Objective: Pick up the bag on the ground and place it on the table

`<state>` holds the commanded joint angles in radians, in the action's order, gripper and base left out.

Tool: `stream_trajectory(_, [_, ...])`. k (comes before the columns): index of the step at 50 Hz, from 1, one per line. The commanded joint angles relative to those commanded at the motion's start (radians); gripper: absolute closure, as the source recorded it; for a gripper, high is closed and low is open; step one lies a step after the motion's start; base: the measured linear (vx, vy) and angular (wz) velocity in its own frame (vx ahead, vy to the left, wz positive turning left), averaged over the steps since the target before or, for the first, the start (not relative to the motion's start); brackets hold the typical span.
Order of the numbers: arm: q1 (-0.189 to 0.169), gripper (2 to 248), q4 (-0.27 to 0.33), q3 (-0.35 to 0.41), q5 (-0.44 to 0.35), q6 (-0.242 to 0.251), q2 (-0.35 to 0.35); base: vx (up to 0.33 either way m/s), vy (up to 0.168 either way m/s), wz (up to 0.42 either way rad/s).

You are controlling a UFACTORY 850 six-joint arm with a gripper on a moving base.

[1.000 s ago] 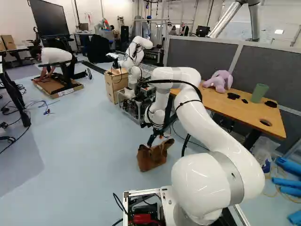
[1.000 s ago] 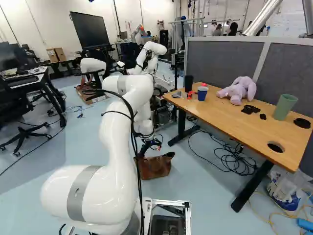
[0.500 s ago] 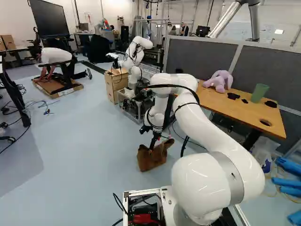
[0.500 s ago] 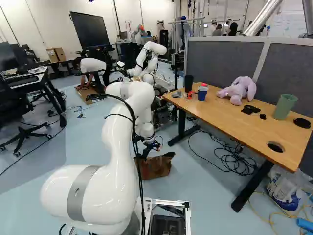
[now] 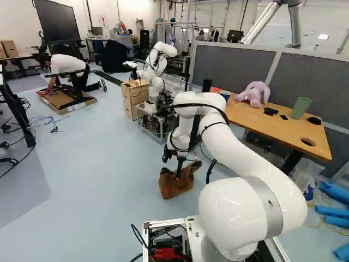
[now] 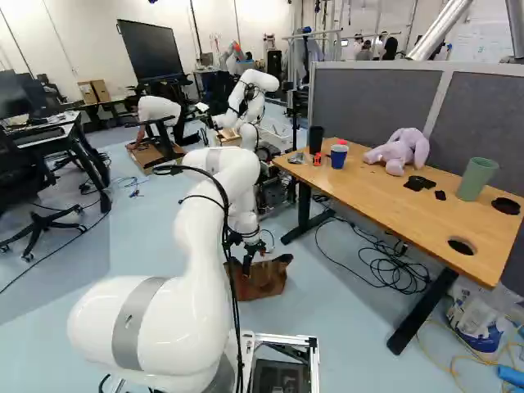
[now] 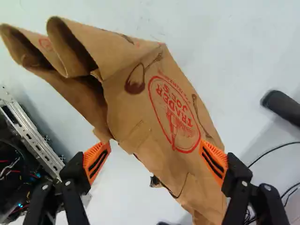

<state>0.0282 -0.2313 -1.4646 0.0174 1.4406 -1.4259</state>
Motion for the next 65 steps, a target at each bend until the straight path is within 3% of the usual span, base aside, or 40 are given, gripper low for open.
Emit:
stream_trajectory(8, [0.0, 3, 0.0, -0.028, 0.0, 0.082, -0.03, 0.0, 0.0, 0.0])
stream_trajectory(14, [0.0, 3, 0.0, -0.05, 0.0, 0.107, -0.054, 0.0, 0.0, 0.0])
stream_trajectory(49, [0.0, 3, 0.0, -0.165, 0.0, 0.115, -0.173, 0.0, 0.0, 0.0])
stream_trajectory(50, [0.0, 32, 0.0, -0.166, 0.0, 0.115, -0.174, 0.0, 0.0, 0.0])
stream_trajectory(54, [0.0, 32, 0.0, -0.167, 0.0, 0.115, -0.175, 0.0, 0.0, 0.0])
stream_trajectory(55, [0.0, 71, 0.0, -0.168, 0.0, 0.115, -0.175, 0.0, 0.0, 0.0])
stream_trajectory(60, [0.0, 71, 0.0, -0.168, 0.0, 0.115, -0.176, 0.0, 0.0, 0.0])
stream_trajectory(61, [0.0, 109, 0.0, -0.168, 0.0, 0.115, -0.176, 0.0, 0.0, 0.0])
stream_trajectory(65, [0.0, 109, 0.0, -0.168, 0.0, 0.115, -0.176, 0.0, 0.0, 0.0])
